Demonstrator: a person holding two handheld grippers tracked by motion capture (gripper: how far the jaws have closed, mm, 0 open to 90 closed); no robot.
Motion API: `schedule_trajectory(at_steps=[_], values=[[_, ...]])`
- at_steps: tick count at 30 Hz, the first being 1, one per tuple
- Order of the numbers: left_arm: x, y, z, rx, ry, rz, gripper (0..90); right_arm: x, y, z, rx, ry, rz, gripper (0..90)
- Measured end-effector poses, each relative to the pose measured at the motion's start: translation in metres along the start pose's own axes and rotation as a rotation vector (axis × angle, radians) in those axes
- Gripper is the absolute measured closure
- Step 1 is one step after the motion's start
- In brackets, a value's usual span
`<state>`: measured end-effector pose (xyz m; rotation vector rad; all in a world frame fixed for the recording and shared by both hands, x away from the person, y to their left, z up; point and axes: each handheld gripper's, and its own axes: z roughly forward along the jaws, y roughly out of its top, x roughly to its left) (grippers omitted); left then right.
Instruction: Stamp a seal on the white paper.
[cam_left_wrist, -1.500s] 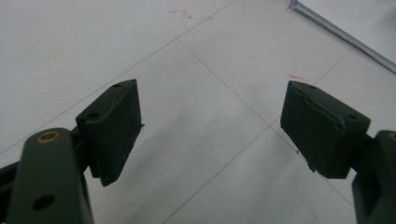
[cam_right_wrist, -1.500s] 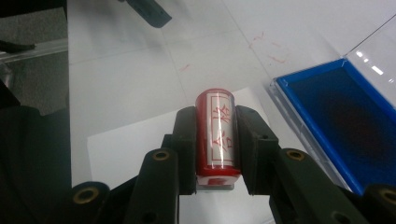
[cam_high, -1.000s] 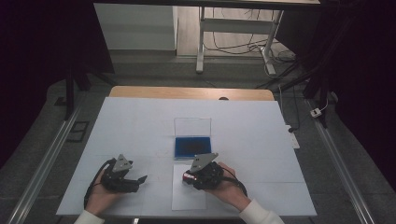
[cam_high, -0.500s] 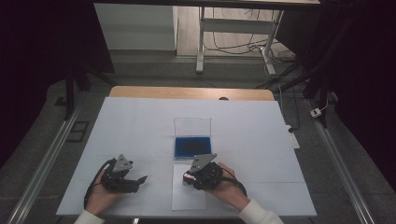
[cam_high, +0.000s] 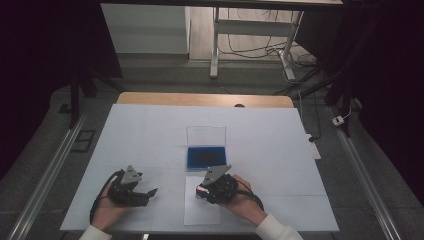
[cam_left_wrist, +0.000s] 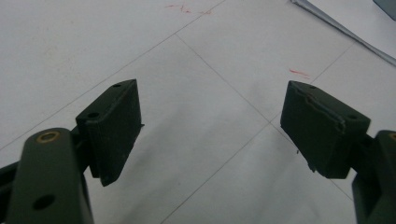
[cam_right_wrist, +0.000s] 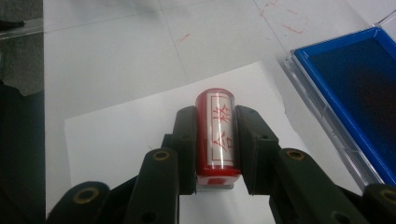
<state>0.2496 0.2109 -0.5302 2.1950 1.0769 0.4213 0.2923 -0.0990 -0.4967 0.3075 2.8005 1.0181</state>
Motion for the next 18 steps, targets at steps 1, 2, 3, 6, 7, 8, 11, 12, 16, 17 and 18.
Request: schedule_trajectory(at_steps=[1,2,3,6,7,8,11,12,16,17,18], values=[[-0.0001,0.0000,0.0000,0.001,-0.001,0.000,20.7,0.0001,0.0001,0.0000,0.001,-0.001,0.001,69.6],[-0.0002,0.0000,0.0001,0.001,0.000,0.000,20.7,0.0001,0.0002,0.0000,0.002,-0.001,0.001,69.6],[-0.0003,0.0000,0.0002,0.001,0.000,0.000,20.7,0.0000,0.0004,0.0000,0.004,-0.002,0.004,69.7],[-0.0007,0.0000,0.0004,0.002,0.001,-0.001,20.7,-0.0008,0.0009,0.0000,0.011,0.001,0.004,69.7],[-0.0007,0.0000,0.0004,0.002,0.001,-0.001,20.7,-0.0007,0.0011,0.0000,0.012,-0.001,0.005,69.7],[-0.0006,0.0000,0.0003,0.002,0.002,-0.001,20.7,-0.0005,0.0013,0.0000,0.015,-0.001,0.005,69.7],[-0.0005,-0.0001,0.0004,0.003,0.002,-0.001,20.7,-0.0006,0.0016,0.0000,0.018,-0.001,0.006,69.7],[-0.0006,-0.0001,0.0005,0.004,0.002,-0.001,20.7,-0.0005,0.0017,0.0000,0.019,-0.002,0.006,69.8],[-0.0009,-0.0001,0.0005,0.004,0.002,-0.001,20.7,0.0001,0.0022,0.0003,0.023,-0.004,0.006,69.8],[-0.0009,-0.0001,0.0004,0.004,0.002,-0.001,20.7,0.0000,0.0024,0.0002,0.026,-0.004,0.006,69.9],[-0.0011,-0.0001,0.0004,0.002,0.003,-0.003,20.7,-0.0002,0.0024,0.0003,0.027,-0.003,0.007,69.9]])
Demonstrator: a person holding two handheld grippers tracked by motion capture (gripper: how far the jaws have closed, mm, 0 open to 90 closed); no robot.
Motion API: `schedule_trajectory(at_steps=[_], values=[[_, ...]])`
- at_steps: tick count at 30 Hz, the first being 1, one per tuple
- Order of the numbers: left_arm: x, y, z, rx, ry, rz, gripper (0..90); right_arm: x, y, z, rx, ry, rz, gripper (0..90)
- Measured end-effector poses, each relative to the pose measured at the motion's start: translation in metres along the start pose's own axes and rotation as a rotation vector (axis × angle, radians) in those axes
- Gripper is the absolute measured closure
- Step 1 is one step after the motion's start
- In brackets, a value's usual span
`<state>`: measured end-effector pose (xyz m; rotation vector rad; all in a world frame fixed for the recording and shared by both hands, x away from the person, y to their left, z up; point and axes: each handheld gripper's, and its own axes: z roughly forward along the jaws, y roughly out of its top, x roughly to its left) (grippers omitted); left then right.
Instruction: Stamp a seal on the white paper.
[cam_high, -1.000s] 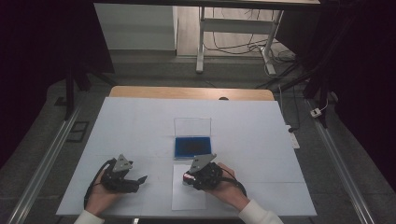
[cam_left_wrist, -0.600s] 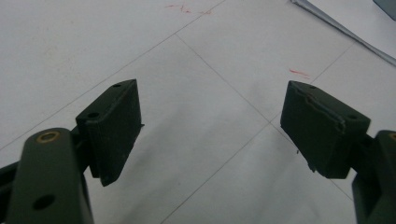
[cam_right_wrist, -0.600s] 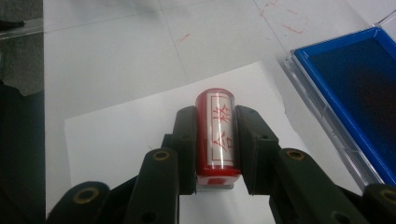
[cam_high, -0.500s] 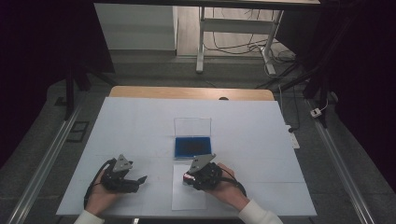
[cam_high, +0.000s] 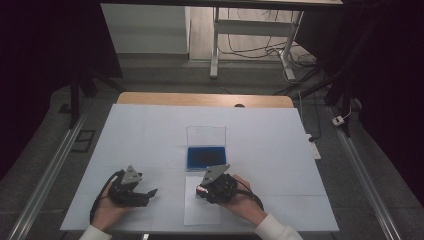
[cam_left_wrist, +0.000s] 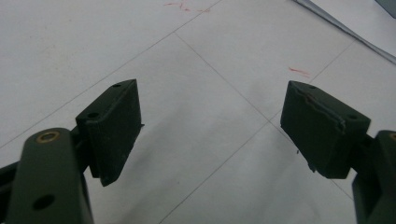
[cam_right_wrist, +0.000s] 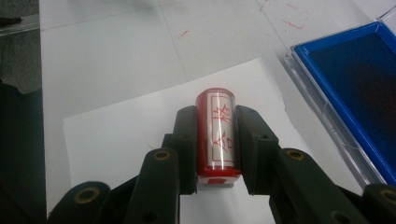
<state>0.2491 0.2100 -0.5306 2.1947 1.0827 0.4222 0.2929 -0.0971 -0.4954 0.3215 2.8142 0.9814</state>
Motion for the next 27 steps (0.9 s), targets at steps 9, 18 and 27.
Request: schedule_trajectory(at_steps=[9,18,27], values=[[-0.0008,0.0003,-0.0006,0.002,-0.001,0.003,20.7,-0.0005,0.0011,0.0017,0.026,0.001,0.004,70.1],[-0.0009,0.0004,-0.0016,-0.002,-0.001,0.001,20.7,0.0010,-0.0011,0.0040,0.015,-0.007,0.013,70.3],[-0.0015,0.0006,-0.0022,-0.010,0.002,-0.005,20.7,0.0020,-0.0001,0.0040,0.029,-0.010,0.008,70.3]])
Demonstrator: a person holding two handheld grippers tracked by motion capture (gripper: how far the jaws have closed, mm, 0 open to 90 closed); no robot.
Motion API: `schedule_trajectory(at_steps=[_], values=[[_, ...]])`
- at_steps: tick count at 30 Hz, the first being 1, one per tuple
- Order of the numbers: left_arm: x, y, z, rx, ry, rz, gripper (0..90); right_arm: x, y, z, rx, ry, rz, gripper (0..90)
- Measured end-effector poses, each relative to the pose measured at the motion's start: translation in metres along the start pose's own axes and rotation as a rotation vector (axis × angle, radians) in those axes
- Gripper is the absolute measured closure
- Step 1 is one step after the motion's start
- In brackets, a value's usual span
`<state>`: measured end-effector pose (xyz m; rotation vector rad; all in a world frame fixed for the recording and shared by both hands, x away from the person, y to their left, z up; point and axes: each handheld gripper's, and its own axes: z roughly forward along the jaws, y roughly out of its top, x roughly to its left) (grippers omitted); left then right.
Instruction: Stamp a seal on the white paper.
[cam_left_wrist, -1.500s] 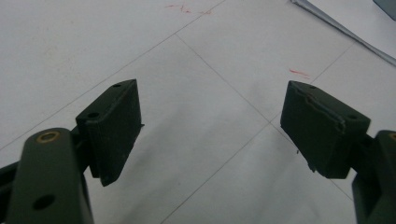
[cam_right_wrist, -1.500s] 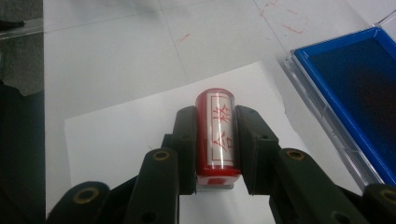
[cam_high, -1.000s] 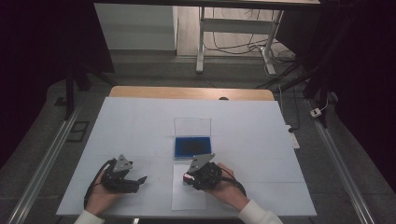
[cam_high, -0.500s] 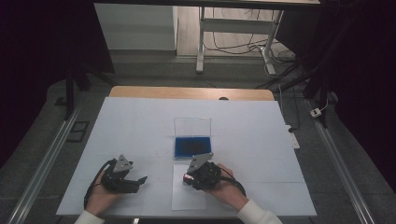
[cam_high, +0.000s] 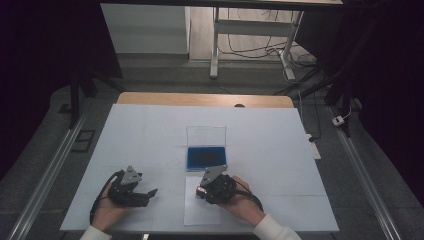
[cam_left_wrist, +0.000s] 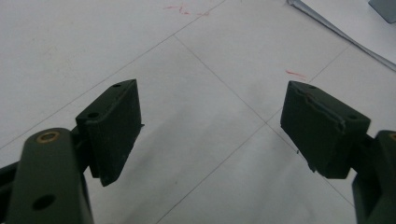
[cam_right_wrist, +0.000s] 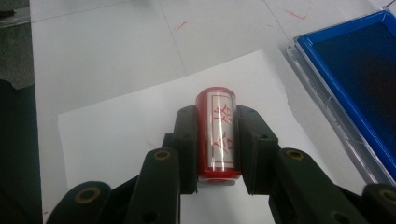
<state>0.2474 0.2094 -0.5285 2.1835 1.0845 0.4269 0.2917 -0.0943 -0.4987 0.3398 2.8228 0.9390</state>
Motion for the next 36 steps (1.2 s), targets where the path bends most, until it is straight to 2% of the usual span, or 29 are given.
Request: schedule_trajectory(at_steps=[26,36], values=[[-0.0001,0.0002,0.0000,0.004,0.001,0.003,20.7,0.0013,-0.0002,0.0005,0.003,-0.008,-0.004,70.2],[0.0016,-0.0001,0.0008,0.004,0.001,0.001,20.7,-0.0013,-0.0021,-0.0053,-0.034,0.015,-0.019,69.4]])
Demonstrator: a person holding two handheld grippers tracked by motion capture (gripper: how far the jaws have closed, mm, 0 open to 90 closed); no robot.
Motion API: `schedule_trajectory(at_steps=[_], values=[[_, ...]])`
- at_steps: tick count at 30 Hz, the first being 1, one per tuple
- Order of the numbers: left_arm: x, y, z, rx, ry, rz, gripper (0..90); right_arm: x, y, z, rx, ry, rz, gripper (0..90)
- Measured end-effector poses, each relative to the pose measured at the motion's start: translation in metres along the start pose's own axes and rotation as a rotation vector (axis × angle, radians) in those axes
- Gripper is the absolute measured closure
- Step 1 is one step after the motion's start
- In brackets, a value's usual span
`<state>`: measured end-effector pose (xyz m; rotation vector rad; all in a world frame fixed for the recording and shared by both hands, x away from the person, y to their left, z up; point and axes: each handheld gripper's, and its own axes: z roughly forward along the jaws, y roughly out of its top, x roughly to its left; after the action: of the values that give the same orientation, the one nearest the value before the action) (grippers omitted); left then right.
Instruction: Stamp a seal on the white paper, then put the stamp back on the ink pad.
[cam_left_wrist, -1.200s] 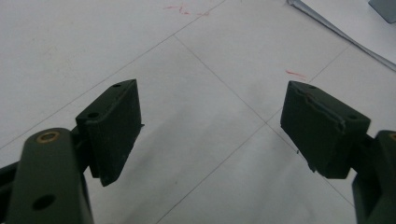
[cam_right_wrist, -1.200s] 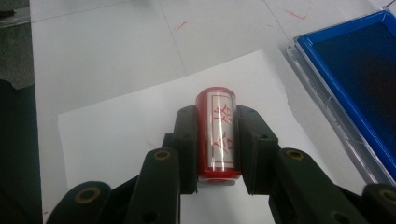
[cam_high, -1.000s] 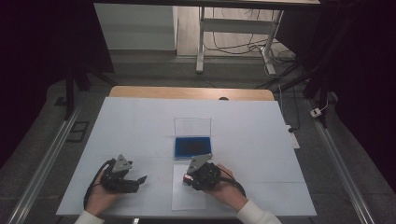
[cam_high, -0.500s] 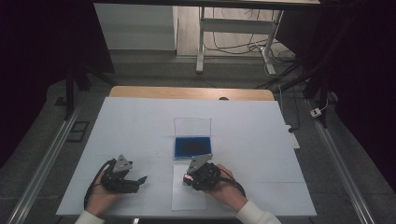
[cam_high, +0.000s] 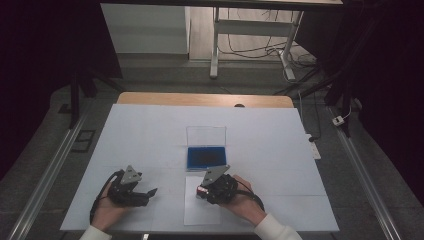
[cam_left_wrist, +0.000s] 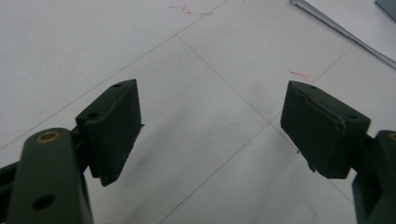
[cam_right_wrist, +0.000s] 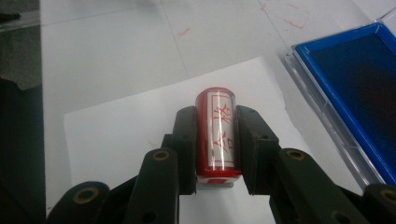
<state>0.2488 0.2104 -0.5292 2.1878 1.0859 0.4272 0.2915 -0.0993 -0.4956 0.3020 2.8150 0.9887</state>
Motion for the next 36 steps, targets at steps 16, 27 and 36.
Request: schedule_trajectory(at_steps=[16,27,36], values=[[0.001,0.000,0.000,-0.001,0.000,-0.003,20.7,-0.020,0.002,-0.041,-0.164,-0.057,0.089,69.3],[0.000,0.000,0.001,0.005,0.004,0.005,20.7,-0.031,0.001,-0.060,-0.191,-0.120,0.101,69.3],[0.001,0.000,0.001,0.004,0.002,0.005,20.7,-0.039,0.001,-0.055,-0.183,-0.133,0.116,69.3]])
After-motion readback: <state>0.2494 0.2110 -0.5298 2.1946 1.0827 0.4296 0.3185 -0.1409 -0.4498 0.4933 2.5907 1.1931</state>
